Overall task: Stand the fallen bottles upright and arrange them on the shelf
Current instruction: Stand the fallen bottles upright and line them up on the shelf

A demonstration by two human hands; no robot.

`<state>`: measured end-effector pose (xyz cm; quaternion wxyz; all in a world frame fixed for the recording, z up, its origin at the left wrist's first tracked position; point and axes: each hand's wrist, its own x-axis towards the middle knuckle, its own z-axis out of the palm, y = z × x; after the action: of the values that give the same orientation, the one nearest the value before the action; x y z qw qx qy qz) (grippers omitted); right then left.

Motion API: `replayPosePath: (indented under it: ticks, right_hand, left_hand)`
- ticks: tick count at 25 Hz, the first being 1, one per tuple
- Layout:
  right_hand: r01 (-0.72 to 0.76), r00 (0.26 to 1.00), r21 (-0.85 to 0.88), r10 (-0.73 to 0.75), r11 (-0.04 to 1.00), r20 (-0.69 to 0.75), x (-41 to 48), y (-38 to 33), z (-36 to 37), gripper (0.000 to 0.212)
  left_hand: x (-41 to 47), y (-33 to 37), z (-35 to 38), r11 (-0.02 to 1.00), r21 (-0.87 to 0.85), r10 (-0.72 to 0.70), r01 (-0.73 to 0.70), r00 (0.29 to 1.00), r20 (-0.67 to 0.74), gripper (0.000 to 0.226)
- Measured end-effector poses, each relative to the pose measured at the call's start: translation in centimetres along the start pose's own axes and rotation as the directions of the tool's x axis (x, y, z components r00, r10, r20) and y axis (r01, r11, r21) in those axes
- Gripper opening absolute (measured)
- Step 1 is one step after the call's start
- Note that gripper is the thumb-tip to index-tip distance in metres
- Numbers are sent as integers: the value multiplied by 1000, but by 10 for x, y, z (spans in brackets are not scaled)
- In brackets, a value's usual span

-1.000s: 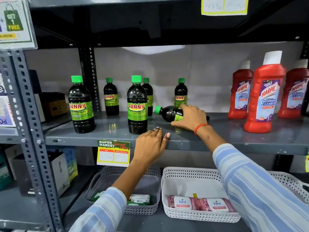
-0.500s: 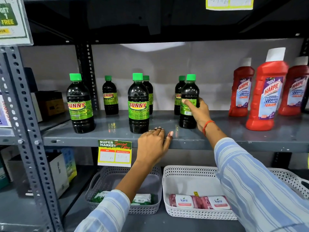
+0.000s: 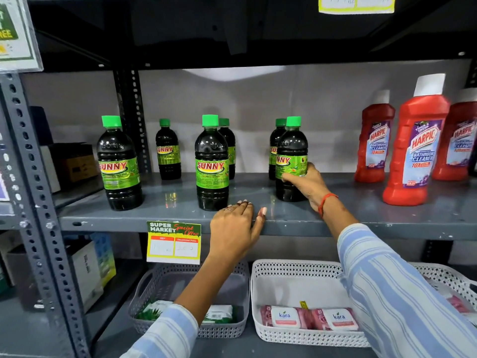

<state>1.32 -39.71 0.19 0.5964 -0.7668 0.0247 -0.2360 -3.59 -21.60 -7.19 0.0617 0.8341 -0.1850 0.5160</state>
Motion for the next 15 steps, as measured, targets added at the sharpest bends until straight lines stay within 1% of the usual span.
replayPosePath:
  ticks: [1, 2, 3, 4, 5, 7, 10, 11, 12, 14, 15]
  right_hand:
    - [-2, 1000, -25, 2, 1000, -5, -3, -2, 2, 53]
    - [-2, 1000, -63, 0, 998, -29, -2, 0, 4, 67]
    - [-4, 998, -118, -3, 993, -60, -3, 2, 5, 85]
    - [12, 997, -152, -24, 988, -75, 0, 6, 4, 96]
    - [30, 996, -155, -42, 988, -78, -1, 5, 4, 98]
    - [32, 998, -133, -38, 991, -42, -5, 1, 2, 91]
    - [37, 998, -86, -33, 996, 53, -5, -1, 4, 66]
    - [41, 997, -86, -36, 995, 63, -6, -1, 4, 62]
    - [39, 998, -92, -33, 995, 57, -4, 2, 5, 65]
    - [40, 998, -74, -36, 996, 54, -1, 6, 3, 80]
    - [41, 998, -55, -38, 998, 57, -5, 4, 2, 81]
  left_hand:
    - [0, 0, 0, 1000, 1, -1, 1, 1000, -4, 48]
    - [0, 0, 1, 1000, 0, -3, 3, 1000, -4, 48]
    - [0, 0, 1, 1000, -1, -4, 4, 1000, -5, 47]
    - [0, 0, 1, 1000, 0, -4, 4, 1000, -9, 47]
    - [0, 1, 1, 1000, 1, -4, 4, 1000, -13, 47]
    - [0, 2, 1, 1000, 5, -4, 4, 1000, -15, 47]
    - [0, 2, 0, 1000, 9, -9, 9, 1000, -10, 47]
    - [0, 2, -1, 1000, 8, -10, 10, 1000, -8, 47]
    - [0, 2, -1, 1000, 5, -11, 11, 1000, -6, 47]
    - [-1, 3, -1, 1000, 0, -13, 13, 1000, 1, 47]
    - [-1, 3, -2, 1000, -3, -12, 12, 1000, 4, 47]
